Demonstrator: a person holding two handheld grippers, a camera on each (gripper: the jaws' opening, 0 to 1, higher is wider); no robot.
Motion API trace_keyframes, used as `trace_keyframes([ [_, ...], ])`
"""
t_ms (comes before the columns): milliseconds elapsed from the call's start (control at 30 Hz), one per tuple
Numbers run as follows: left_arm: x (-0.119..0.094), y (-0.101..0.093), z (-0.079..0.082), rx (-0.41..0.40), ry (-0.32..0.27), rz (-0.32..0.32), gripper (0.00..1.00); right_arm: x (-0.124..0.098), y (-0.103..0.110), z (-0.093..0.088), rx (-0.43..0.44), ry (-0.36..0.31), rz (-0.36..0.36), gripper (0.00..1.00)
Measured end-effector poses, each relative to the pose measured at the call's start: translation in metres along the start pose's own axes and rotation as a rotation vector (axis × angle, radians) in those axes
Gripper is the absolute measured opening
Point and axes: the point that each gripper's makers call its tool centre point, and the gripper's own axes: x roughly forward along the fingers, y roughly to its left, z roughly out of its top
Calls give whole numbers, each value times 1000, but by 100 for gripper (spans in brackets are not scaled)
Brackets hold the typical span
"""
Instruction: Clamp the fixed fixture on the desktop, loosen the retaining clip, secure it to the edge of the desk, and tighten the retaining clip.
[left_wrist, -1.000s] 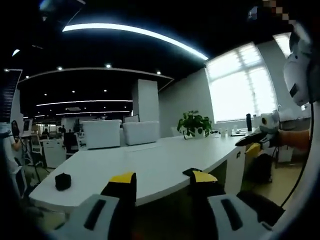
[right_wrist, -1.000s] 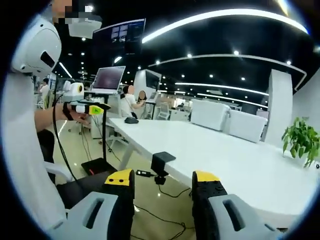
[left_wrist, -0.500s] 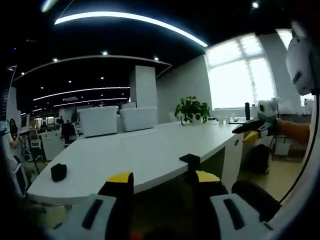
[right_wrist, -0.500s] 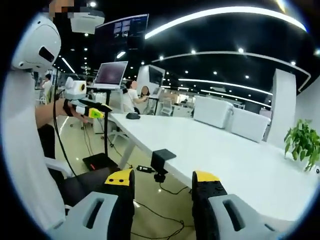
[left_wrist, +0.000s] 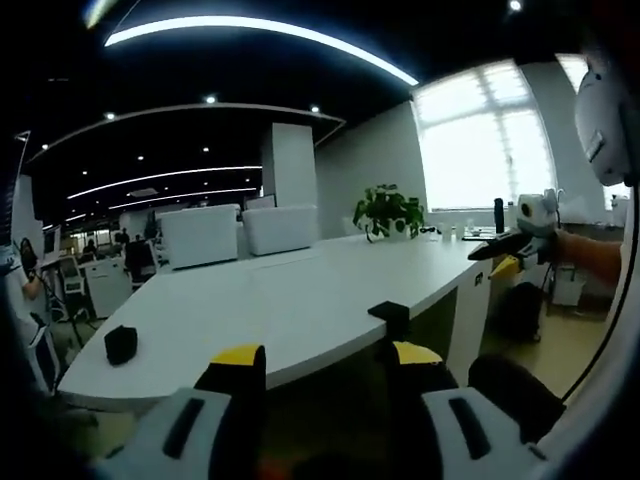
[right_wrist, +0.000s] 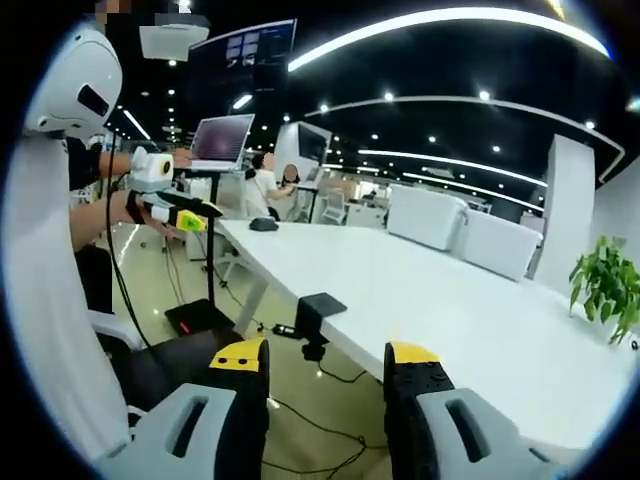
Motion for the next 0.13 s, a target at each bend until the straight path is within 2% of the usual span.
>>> trace_keyframes([
  [133,0,0,0,9,2,-3,51,1,0,-1,-4,9,-2,44],
])
